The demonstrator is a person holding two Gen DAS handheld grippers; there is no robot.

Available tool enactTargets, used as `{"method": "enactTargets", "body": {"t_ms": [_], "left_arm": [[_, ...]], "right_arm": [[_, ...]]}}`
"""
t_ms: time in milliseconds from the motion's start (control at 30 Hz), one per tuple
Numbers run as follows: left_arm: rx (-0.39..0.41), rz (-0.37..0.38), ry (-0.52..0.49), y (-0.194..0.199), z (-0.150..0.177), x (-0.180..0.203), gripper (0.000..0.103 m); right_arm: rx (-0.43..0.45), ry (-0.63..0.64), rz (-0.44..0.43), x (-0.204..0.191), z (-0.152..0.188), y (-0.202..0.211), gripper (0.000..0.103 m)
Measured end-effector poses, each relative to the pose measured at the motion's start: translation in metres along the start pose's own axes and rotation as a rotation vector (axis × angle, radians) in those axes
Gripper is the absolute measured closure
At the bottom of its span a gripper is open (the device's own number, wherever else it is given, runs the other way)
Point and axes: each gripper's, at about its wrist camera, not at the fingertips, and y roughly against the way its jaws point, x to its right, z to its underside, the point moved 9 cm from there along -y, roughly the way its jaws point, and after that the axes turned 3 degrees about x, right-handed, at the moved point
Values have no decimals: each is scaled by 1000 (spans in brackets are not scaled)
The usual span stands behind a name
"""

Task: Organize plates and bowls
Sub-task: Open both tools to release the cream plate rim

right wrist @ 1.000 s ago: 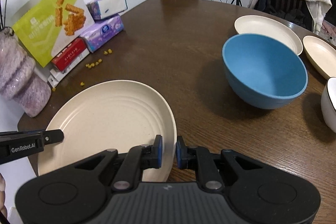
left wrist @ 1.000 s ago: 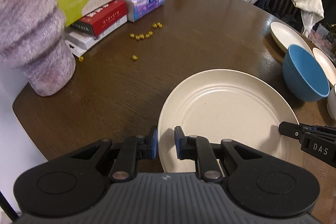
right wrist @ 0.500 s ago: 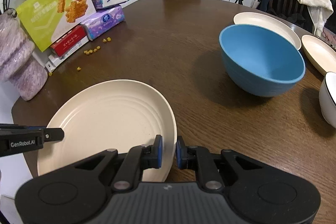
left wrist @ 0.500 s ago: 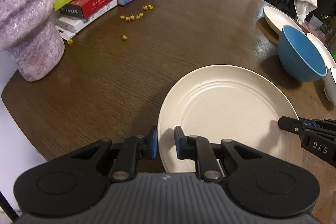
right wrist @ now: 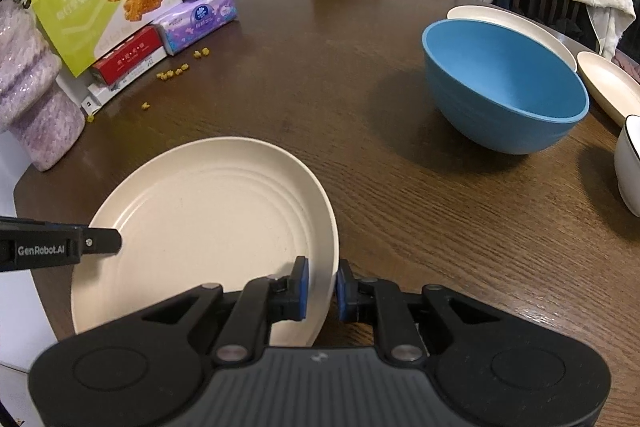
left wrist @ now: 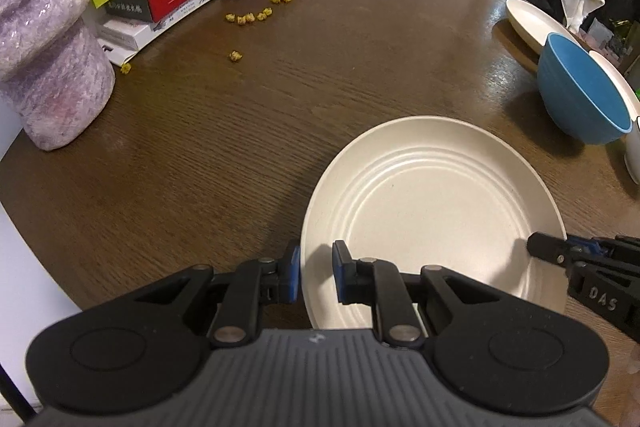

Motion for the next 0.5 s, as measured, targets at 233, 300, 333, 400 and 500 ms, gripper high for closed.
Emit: {"method": "enactTargets", "body": {"t_ms": [233,300,333,400,500], "left_arm": [[-7,22,-4,3,-2,5,68],[14,23,-11,10,-6,7,49],[28,23,-12,14,-8,7,37],[61,24,-14,25,-13,8,25],[108,50,-20,42,-20,13,6]], "right_arm": [[-12,-22,-1,0,-1,-6,83],[-29,-50,-22,0,-1,-6,69],[-25,-64,-30,0,-2,-4,51],[4,-87,-21,5,-5,4,26],[42,-119,-28,13,-9,19,18]]}}
